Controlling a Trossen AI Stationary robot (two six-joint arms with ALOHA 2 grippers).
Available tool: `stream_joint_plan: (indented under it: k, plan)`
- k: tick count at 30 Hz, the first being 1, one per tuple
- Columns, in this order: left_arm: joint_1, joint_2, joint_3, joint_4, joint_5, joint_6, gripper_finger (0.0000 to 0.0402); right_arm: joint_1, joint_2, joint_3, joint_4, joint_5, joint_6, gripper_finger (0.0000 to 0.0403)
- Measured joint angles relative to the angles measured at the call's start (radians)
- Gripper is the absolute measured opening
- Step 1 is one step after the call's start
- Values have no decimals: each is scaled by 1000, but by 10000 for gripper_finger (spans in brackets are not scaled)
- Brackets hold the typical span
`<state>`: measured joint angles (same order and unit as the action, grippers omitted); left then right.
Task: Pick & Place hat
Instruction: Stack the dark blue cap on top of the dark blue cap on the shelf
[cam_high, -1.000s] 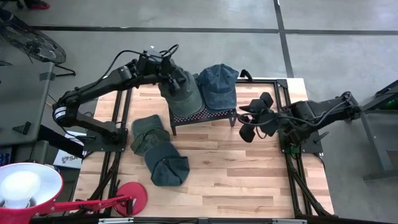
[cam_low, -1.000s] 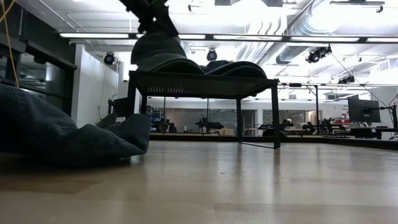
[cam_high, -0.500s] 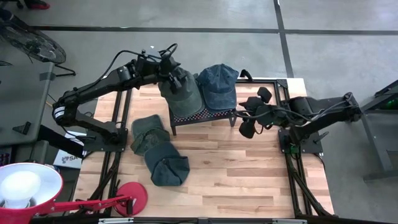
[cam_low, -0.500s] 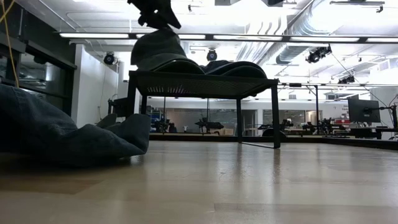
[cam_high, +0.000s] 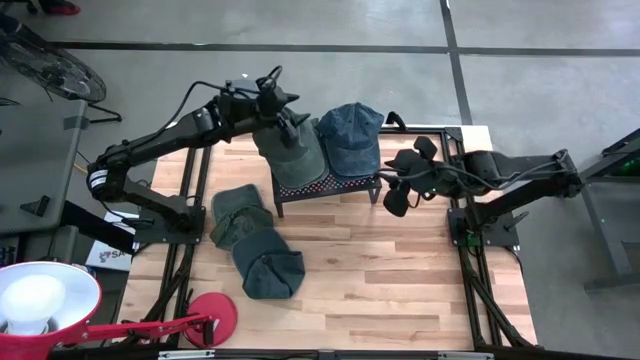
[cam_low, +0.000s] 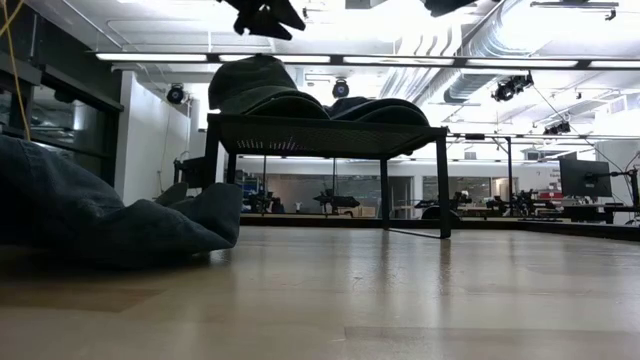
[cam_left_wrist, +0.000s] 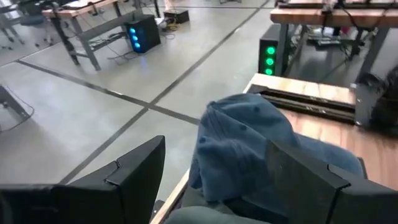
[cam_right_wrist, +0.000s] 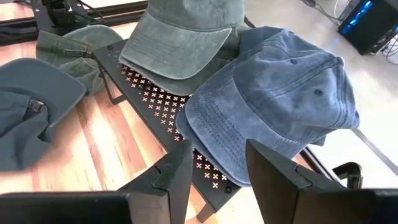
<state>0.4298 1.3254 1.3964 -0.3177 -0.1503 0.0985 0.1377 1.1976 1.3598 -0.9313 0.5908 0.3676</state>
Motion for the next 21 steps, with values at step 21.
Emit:
stream_joint_plan:
  k: [21]
  plan:
    - [-401,-21,79,-482,-81,-455,270,-1,0,0,-5,-57,-13,142]
